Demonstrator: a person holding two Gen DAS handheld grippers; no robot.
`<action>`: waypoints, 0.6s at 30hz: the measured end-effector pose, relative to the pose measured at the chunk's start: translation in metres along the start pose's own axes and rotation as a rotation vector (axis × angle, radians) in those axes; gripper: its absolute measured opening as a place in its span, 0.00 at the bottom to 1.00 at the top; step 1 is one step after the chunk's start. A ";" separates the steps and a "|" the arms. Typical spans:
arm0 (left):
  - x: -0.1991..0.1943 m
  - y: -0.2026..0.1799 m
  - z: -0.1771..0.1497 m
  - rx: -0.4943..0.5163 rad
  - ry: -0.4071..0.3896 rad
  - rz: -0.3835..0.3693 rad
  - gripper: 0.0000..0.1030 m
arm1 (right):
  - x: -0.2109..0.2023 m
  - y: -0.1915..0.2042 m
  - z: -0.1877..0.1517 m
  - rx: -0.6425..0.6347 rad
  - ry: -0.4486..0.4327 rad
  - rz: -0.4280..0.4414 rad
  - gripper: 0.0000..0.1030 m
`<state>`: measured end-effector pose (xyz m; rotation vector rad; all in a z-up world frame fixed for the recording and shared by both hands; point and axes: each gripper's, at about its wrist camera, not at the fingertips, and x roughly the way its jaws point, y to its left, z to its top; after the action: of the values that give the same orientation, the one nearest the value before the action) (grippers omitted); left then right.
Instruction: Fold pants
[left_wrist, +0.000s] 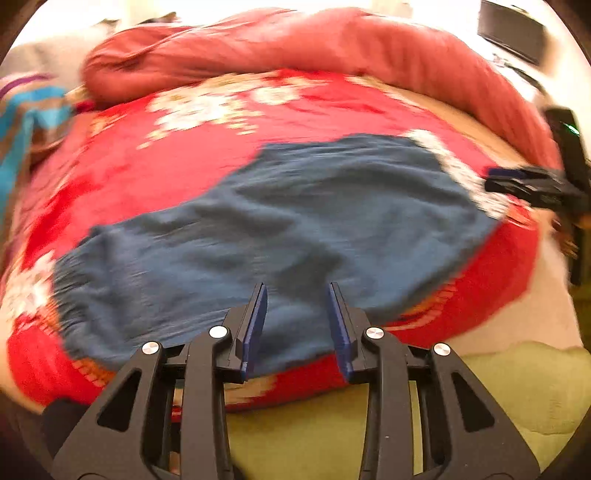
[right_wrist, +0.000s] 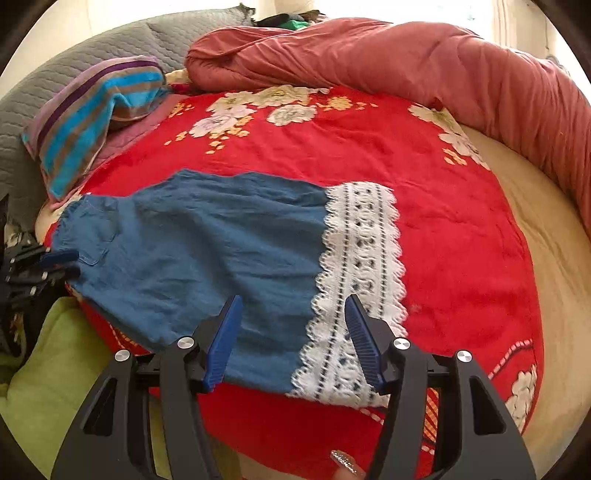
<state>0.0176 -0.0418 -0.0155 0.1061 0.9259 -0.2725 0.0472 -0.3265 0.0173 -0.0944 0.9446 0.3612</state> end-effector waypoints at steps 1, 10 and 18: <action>0.002 0.010 -0.001 -0.026 0.008 0.024 0.27 | 0.002 0.001 -0.002 0.002 0.015 0.001 0.55; 0.014 0.084 -0.024 -0.257 0.029 -0.003 0.25 | 0.029 -0.011 -0.016 0.051 0.103 -0.009 0.60; -0.022 0.057 0.001 -0.183 -0.060 0.053 0.40 | -0.007 -0.052 0.033 0.154 -0.078 0.047 0.60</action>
<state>0.0215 0.0166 0.0015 -0.0458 0.8828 -0.1407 0.0872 -0.3693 0.0383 0.0821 0.8953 0.3321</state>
